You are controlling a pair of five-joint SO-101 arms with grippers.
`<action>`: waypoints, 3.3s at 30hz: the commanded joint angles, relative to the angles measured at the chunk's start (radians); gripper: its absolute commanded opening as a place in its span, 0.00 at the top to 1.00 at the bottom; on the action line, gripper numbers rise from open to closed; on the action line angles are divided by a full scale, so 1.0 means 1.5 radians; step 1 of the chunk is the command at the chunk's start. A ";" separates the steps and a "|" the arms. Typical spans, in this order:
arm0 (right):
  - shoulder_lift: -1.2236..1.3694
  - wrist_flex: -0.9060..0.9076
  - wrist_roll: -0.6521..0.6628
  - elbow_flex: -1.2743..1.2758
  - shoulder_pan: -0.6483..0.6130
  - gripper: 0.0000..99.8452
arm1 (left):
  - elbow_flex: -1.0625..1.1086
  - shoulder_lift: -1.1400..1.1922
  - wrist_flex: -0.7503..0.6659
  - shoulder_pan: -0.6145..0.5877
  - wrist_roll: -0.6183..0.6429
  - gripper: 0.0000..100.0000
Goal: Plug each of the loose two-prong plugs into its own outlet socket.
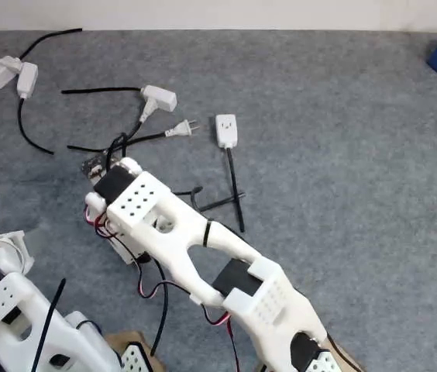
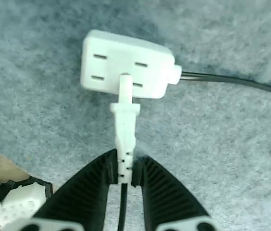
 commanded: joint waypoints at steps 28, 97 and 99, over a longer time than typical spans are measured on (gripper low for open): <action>-0.761 -0.046 0.292 0.311 0.010 0.99 | -0.591 0.009 0.690 0.394 0.082 0.57; -0.792 -0.353 0.155 0.673 0.129 0.99 | -0.613 0.249 0.486 0.361 0.131 0.57; -0.691 -0.284 0.160 0.552 0.115 0.99 | -0.562 0.249 0.448 0.324 0.130 0.57</action>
